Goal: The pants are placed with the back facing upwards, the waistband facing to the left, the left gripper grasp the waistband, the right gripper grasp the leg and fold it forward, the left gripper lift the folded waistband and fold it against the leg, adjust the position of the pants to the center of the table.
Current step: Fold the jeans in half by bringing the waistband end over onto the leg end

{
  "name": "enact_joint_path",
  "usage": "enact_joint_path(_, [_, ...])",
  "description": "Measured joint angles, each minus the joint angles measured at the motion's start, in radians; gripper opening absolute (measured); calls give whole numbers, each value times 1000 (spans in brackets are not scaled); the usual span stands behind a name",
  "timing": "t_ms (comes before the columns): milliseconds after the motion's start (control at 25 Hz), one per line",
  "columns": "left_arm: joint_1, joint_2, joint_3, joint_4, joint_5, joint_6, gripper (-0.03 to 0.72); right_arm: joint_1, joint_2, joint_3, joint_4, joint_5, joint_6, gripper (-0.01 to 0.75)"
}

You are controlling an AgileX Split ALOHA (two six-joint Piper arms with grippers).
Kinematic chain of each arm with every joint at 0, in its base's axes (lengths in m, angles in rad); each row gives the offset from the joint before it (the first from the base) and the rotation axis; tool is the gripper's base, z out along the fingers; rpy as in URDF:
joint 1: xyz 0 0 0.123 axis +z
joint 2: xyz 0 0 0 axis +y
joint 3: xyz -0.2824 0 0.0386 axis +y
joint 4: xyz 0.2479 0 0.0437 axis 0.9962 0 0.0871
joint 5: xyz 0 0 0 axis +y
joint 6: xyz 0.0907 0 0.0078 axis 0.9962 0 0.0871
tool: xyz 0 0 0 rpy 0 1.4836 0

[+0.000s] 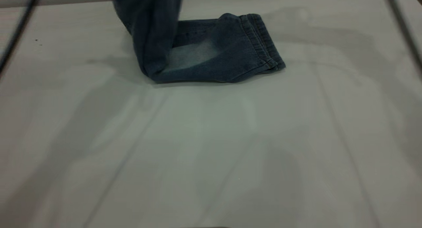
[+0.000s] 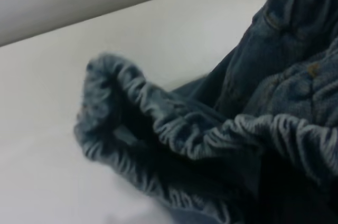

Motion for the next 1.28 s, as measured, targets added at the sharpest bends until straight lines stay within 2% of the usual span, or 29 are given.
enact_joint_path(240, [-120, 171, 0, -3, -107, -39, 69, -84, -87, 0, -7, 41, -11, 513])
enact_joint_path(440, [-182, 277, 0, -3, -173, -39, 71, -95, -112, -2, -7, 67, -19, 514])
enact_joint_path(520, [-188, 284, 0, -3, -176, -33, 99, -93, -112, -2, -9, 85, -27, 514])
enact_joint_path(600, [-188, 280, 0, -3, -177, -23, 165, -92, -112, -2, -15, 93, -30, 514])
enact_joint_path(840, [-187, 193, -52, -1, -43, 86, 526, -92, -112, -2, -19, 96, -33, 514])
enact_joint_path(920, [-183, 142, -75, 15, -2, 103, 591, -90, -112, -2, -20, 96, -28, 514])
enact_joint_path(1000, [-168, 80, -82, 55, 21, 100, 613, -83, -112, -2, -40, 96, -9, 514])
enact_joint_path(1120, [-115, -12, -82, 129, 51, 49, 599, -33, -112, -2, -144, 95, 55, 514])
enact_joint_path(1200, [-70, -69, -82, 178, 73, 2, 583, 32, -111, -2, -271, 94, 134, 514])
enact_joint_path(1280, [-17, -126, -82, 211, 97, -42, 575, 127, -99, -2, -434, 83, 223, 513])
